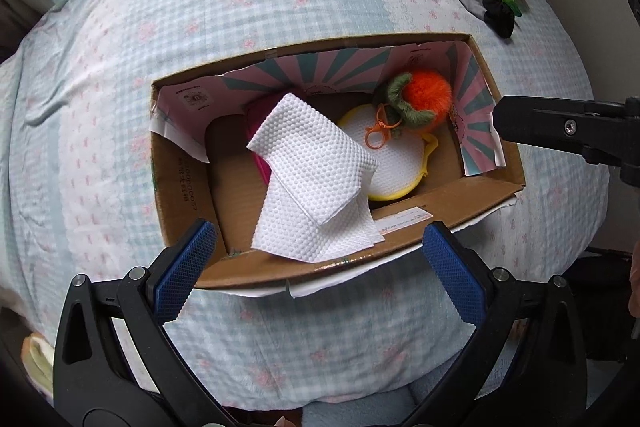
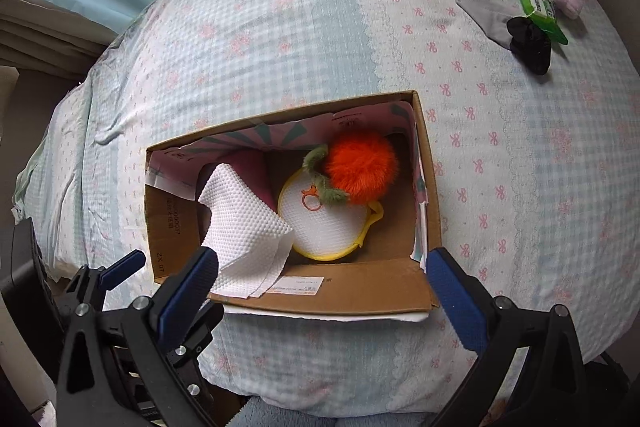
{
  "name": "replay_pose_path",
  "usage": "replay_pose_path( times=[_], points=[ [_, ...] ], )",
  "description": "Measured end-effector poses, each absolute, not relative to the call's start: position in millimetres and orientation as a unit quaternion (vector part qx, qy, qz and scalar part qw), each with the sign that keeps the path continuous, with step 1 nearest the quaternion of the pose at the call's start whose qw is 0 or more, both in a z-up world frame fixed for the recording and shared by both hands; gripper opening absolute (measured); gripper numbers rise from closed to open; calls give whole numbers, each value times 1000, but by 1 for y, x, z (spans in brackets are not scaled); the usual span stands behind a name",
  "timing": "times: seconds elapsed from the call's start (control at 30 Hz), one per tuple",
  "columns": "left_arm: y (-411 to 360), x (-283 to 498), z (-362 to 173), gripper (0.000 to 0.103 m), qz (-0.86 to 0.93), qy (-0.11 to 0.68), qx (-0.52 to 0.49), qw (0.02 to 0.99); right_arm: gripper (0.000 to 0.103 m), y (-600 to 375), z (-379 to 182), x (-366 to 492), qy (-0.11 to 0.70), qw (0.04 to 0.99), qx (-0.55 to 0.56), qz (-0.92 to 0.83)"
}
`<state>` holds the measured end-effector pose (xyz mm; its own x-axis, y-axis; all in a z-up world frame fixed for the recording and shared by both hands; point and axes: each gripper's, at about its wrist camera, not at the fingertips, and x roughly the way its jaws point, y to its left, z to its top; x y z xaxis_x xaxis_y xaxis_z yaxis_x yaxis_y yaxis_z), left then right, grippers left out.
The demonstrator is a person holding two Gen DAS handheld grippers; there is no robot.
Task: Organize soft objects
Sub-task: 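Open both tools and withdraw them from the box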
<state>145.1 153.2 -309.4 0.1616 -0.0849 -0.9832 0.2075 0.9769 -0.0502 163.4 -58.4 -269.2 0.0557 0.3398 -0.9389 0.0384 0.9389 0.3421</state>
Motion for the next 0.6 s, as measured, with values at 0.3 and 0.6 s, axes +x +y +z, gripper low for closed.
replay_pose_path(
  times=[0.3,0.6],
  points=[
    [153,94,-229,103,-79,600,41,795,103,-78,-183,122,631,760,106,112],
    [151,63,-137,103,-48,512,-7,858,103,-118,-89,60,533,837,82,87]
  ],
)
